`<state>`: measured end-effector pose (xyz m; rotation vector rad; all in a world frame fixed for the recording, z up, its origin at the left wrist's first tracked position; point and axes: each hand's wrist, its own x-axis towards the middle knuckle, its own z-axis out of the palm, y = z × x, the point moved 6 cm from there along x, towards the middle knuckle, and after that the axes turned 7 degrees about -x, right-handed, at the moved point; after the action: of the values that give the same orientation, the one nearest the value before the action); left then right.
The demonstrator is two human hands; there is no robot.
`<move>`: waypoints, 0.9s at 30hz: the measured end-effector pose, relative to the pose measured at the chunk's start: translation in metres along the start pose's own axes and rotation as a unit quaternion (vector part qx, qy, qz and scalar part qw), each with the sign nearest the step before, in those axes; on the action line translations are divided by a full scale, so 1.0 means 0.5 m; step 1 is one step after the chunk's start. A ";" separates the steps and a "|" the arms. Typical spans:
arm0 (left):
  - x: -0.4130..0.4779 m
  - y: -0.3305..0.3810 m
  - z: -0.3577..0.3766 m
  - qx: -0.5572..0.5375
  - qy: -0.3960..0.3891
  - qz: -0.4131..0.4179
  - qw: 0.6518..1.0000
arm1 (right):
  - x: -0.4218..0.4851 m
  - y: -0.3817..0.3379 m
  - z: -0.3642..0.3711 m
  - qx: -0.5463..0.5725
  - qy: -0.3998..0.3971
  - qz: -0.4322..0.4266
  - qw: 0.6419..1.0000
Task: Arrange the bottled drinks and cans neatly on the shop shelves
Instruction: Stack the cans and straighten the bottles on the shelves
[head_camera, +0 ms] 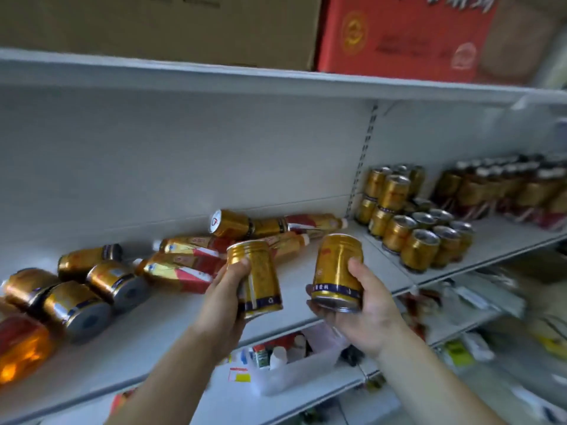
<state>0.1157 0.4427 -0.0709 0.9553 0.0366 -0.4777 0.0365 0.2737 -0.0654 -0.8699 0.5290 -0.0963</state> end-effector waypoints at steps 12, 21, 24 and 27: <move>0.077 -0.243 0.527 0.131 -0.109 0.049 0.984 | -0.050 -0.396 -0.407 -0.148 0.067 -0.211 0.964; 0.177 -0.309 0.714 0.287 -0.089 0.116 0.947 | 0.024 -0.603 -0.549 -0.291 0.051 -0.270 0.916; 0.223 -0.294 0.733 0.330 -0.078 0.133 0.931 | 0.089 -0.640 -0.551 -0.334 0.038 -0.285 0.897; 0.281 -0.263 0.746 0.395 -0.068 0.177 0.899 | 0.172 -0.670 -0.538 -0.378 0.039 -0.300 0.875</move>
<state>0.1215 0.0313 0.0117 1.6842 -0.4874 -0.2048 0.0258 -0.1579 0.0094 -1.7928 0.3459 -0.5211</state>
